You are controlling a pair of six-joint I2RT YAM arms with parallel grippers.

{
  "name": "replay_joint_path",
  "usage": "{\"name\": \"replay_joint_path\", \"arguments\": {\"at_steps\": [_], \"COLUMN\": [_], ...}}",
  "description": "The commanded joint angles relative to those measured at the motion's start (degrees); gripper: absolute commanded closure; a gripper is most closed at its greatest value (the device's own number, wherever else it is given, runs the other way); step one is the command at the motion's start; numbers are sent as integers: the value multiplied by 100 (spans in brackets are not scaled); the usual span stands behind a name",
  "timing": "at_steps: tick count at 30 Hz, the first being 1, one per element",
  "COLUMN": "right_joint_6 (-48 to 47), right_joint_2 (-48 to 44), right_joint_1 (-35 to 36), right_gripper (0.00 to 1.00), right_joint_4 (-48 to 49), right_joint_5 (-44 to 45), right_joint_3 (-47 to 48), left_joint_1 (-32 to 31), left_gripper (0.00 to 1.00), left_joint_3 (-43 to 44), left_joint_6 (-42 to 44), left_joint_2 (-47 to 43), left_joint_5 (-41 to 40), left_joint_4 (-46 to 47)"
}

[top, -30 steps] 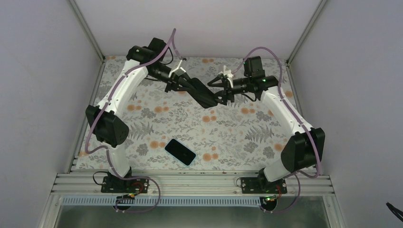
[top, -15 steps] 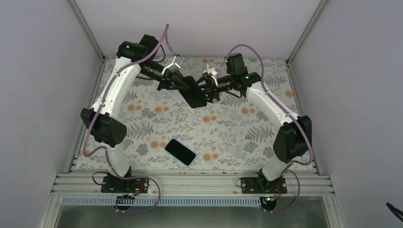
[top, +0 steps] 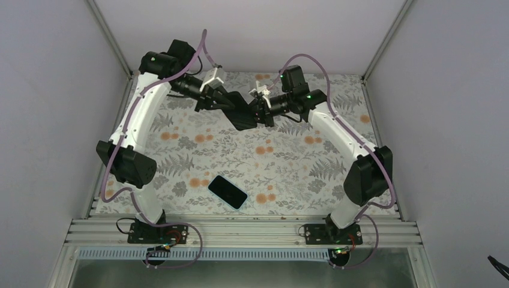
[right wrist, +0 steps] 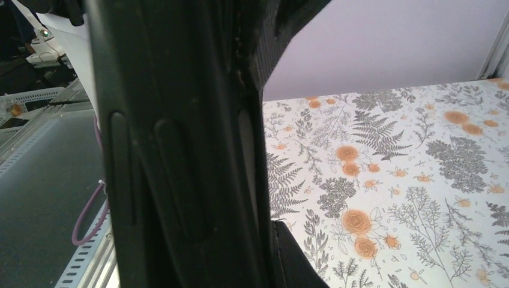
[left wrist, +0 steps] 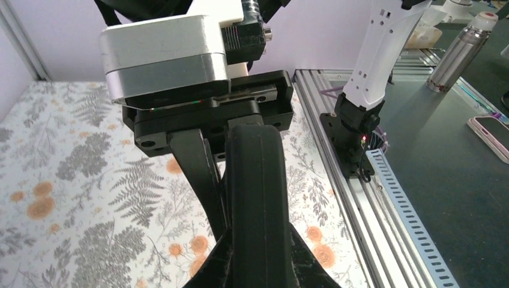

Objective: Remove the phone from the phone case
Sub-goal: Remove the phone case from the phone.

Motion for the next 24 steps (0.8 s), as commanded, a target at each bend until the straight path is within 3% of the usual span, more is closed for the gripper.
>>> {"name": "replay_joint_path", "arguments": {"at_steps": [1, 5, 7, 8, 13, 16, 19, 22, 24], "right_joint_6": [80, -36, -21, -18, -76, 387, 1399, 2238, 2673], "right_joint_2": [-370, -527, -630, -686, -950, -1017, -1016, -977, -965], "right_joint_1": [441, 21, -324, -515, -1506, -1992, -2360, -2411, -2392], "right_gripper": [97, 97, 97, 97, 97, 97, 97, 97, 97], "right_joint_4": [498, 208, 125, 88, -165, 314, 1238, 1979, 2394], "right_joint_5": [-450, -360, -384, -369, -342, -67, 269, 553, 618], "right_joint_3": [70, 183, 179, 178, 88, -96, -268, -293, -251], "left_joint_1": [-441, -440, -441, -437, -424, -417, -430, -555, -681], "left_gripper": [76, 33, 4, 1, 0, 0, 0, 0, 0], "left_joint_3": [30, -270, -388, -447, -761, -922, -1948, -3601, -4316], "left_joint_6": [181, 299, 180, 106, 137, -198, -1006, -1545, -1843], "left_joint_2": [-192, -686, -993, -1180, -2402, -3090, -3872, -4647, -4615], "left_joint_5": [878, 475, 192, -9, -1203, -1770, -2583, -3676, -4322], "left_joint_4": [885, 886, 885, 885, 893, 1322, 3054, 5633, 6609]}}
